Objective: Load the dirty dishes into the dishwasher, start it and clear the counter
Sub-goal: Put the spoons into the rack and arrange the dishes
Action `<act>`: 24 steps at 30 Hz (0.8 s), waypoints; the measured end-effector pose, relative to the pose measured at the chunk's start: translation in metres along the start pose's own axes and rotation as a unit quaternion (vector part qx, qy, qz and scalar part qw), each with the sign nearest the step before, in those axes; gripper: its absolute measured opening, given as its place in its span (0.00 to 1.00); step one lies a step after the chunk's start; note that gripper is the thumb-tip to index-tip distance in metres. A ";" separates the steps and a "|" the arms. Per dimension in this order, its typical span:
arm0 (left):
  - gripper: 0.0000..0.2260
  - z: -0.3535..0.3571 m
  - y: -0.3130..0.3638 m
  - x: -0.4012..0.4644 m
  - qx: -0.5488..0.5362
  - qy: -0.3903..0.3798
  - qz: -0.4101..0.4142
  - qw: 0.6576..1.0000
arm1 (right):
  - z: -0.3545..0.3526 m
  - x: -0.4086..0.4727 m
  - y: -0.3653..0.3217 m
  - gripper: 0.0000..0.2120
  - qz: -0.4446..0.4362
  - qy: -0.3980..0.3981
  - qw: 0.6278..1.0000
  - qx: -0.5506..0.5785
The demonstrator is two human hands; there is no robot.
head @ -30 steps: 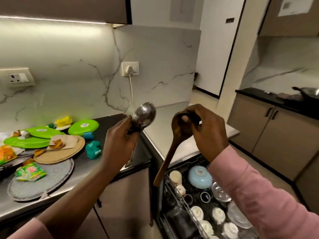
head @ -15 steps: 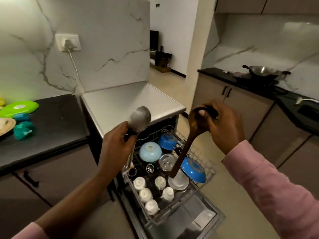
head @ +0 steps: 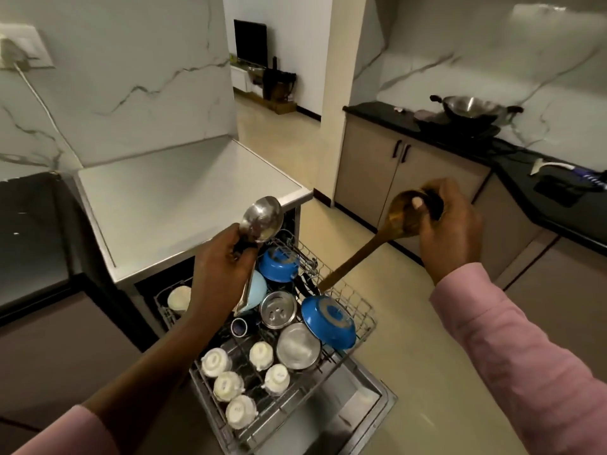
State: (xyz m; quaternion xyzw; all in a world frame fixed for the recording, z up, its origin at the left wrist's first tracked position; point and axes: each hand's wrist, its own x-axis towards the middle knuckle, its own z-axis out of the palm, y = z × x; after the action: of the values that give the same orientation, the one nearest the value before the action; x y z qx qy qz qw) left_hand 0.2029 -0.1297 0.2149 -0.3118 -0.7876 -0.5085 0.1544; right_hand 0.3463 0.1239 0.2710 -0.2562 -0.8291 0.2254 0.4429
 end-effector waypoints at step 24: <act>0.06 0.211 -0.085 0.088 0.132 0.064 -0.148 0.978 | 0.275 0.101 0.208 0.04 -0.034 -0.228 0.973 0.013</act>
State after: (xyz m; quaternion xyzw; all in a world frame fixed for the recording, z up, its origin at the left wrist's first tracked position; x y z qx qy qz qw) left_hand 0.0964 0.0643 0.1130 -0.1350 -0.8738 -0.4360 0.1676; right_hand 0.1112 0.3064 0.0690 -0.1637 -0.9135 0.2732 0.2531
